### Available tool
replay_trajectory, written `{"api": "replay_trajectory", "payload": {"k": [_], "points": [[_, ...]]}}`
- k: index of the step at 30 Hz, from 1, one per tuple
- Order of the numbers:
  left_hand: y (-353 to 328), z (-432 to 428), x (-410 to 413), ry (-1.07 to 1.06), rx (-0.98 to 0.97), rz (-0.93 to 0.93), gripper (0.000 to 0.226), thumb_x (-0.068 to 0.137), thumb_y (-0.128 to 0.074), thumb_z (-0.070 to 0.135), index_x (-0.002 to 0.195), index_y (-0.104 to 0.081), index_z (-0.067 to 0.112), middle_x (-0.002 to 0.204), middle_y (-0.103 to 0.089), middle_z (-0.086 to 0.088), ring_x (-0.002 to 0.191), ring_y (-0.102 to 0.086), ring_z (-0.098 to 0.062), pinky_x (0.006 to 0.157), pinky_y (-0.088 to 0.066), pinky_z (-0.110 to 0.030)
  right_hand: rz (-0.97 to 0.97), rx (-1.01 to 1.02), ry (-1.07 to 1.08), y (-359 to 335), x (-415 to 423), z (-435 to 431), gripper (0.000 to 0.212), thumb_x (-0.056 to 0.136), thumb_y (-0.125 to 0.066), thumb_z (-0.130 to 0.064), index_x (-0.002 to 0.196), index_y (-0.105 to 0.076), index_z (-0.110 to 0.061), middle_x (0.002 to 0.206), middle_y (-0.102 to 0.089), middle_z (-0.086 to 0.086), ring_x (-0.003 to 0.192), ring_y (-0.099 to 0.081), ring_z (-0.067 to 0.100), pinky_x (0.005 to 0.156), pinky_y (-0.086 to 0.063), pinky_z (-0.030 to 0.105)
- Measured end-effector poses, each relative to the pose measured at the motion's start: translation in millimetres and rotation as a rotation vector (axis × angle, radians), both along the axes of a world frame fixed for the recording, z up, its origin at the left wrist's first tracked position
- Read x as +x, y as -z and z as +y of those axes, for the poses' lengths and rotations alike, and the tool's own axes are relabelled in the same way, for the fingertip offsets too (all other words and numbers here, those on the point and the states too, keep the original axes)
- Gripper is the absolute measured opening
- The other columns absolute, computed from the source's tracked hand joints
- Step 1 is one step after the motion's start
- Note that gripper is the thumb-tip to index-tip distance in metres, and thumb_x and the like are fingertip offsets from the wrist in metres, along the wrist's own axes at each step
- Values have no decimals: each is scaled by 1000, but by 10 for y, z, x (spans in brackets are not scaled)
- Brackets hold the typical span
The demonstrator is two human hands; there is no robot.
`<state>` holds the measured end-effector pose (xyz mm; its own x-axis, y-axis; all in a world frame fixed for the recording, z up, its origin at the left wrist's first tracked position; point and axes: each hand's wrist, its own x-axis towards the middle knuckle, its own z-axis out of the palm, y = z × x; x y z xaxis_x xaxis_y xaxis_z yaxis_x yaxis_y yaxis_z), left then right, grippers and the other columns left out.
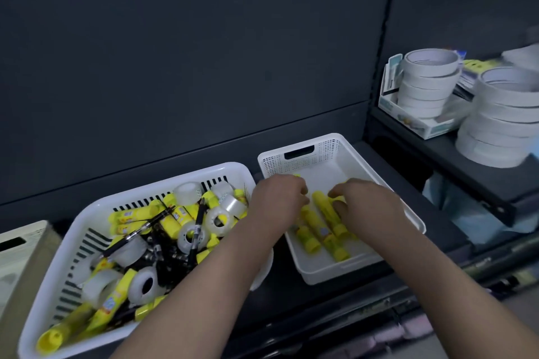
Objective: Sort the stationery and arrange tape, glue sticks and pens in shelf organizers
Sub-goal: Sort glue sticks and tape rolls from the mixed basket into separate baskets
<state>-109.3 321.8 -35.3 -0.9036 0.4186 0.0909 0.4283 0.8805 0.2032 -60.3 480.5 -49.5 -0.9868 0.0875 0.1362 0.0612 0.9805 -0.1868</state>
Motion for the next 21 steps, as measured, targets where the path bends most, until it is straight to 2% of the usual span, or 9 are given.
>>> {"api": "replay_trajectory", "payload": {"k": [3, 5, 8, 12, 17, 21], "points": [[-99, -280, 49, -71, 62, 176, 22, 93, -52, 29, 111, -66, 28, 107, -69, 3, 106, -57, -22, 82, -43, -34, 35, -22, -63, -55, -39, -154, 25, 91, -49, -33, 111, -62, -40, 107, -62, -10, 98, -60, 15, 65, -38, 27], [-203, -555, 88, -153, 96, 206, 22, 92, -52, 24, 108, -67, 29, 100, -70, 2, 101, -59, -24, 77, -45, -34, 48, -36, -116, -99, -61, -310, 26, 92, -48, -33, 114, -61, -39, 107, -62, -10, 97, -60, 14, 65, -38, 28], [-337, -1019, 149, -296, 85, 132, 19, 89, -57, 25, 103, -68, 31, 96, -71, 5, 96, -62, -21, 76, -48, -32, 106, -68, -192, -177, -62, -574, 27, 91, -49, -34, 115, -61, -39, 111, -63, -11, 103, -58, 14, 72, -42, 29], [-415, -1637, 323, -389, 95, -39, 14, 82, -68, 24, 95, -70, 29, 93, -70, 8, 93, -63, -17, 81, -50, -31, 145, -111, -314, -211, -15, -995, 26, 90, -50, -32, 111, -64, -40, 105, -65, -11, 97, -59, 13, 66, -41, 27], [-326, -1870, 501, -340, 183, -179, 11, 77, -76, 33, 85, -69, 31, 82, -67, 12, 80, -62, -9, 73, -50, -27, 145, -99, -390, -157, 59, -1331, 25, 89, -52, -30, 109, -66, -38, 105, -67, -11, 97, -60, 14, 67, -38, 28], [-135, -1562, 549, -189, 31, -110, 22, 76, -68, 45, 86, -68, 25, 83, -65, 10, 81, -59, -15, 64, -48, -29, 135, -89, -356, -116, 128, -1409, 24, 90, -52, -30, 107, -67, -38, 103, -68, -10, 95, -61, 15, 67, -39, 28]]}}
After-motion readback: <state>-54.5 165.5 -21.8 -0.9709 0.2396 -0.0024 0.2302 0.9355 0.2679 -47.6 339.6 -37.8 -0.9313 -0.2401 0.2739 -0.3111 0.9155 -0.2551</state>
